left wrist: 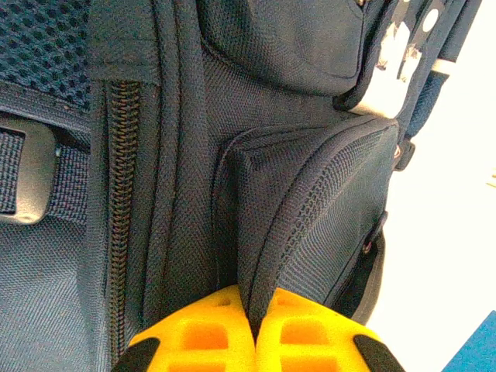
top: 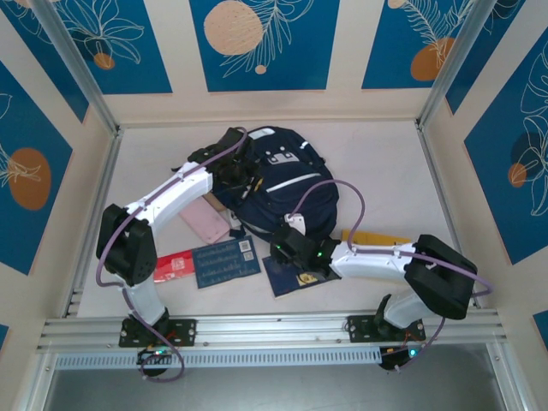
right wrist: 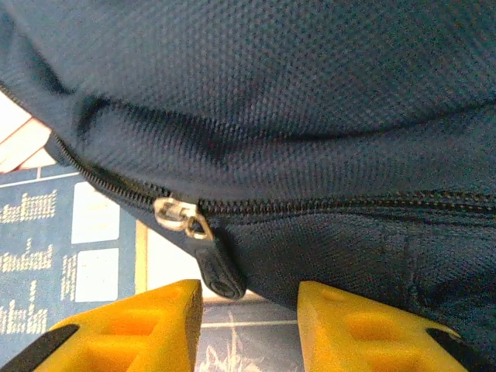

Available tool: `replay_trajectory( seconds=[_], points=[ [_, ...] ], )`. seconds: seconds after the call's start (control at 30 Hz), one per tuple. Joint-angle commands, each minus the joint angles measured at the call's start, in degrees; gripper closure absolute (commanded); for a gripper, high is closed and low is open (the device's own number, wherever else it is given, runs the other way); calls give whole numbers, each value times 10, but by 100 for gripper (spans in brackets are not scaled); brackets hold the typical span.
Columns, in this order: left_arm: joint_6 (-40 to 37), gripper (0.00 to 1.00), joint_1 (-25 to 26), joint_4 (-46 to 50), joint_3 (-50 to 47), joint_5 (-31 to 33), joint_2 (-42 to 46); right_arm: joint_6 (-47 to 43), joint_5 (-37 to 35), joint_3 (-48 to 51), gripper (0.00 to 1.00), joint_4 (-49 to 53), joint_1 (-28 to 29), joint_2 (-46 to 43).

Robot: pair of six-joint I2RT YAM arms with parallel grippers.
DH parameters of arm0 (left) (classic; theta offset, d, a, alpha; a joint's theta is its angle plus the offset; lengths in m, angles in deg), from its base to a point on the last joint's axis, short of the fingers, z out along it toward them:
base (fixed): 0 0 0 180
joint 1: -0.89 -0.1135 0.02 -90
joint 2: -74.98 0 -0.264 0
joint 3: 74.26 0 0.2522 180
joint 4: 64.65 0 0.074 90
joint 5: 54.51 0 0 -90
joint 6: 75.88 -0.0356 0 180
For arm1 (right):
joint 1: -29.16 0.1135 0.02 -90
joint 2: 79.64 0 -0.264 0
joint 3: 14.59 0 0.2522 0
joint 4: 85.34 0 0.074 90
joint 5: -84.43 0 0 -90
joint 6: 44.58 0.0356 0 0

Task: Pack the student bag
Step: Unzip the student bag at the top-center of the table.

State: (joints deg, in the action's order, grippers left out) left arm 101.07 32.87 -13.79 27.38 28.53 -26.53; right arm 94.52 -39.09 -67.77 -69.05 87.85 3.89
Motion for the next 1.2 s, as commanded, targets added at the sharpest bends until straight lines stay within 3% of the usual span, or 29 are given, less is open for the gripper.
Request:
replay_trajectory(
  seconds=[0.0,0.4,0.8,1.17],
  points=[
    [79,100,-12,-14,22,1,-1,-19,8,-30,65,2,-16,19],
    [59,100,-20,-10,15,5,-5,-30,24,-44,100,26,-25,28],
    [-55,100,-64,4,28,-37,-29,-87,74,-4,100,67,-61,-61],
    [-133,100,-68,17,59,-81,-53,-183,141,-18,100,135,-124,-85]
  ],
)
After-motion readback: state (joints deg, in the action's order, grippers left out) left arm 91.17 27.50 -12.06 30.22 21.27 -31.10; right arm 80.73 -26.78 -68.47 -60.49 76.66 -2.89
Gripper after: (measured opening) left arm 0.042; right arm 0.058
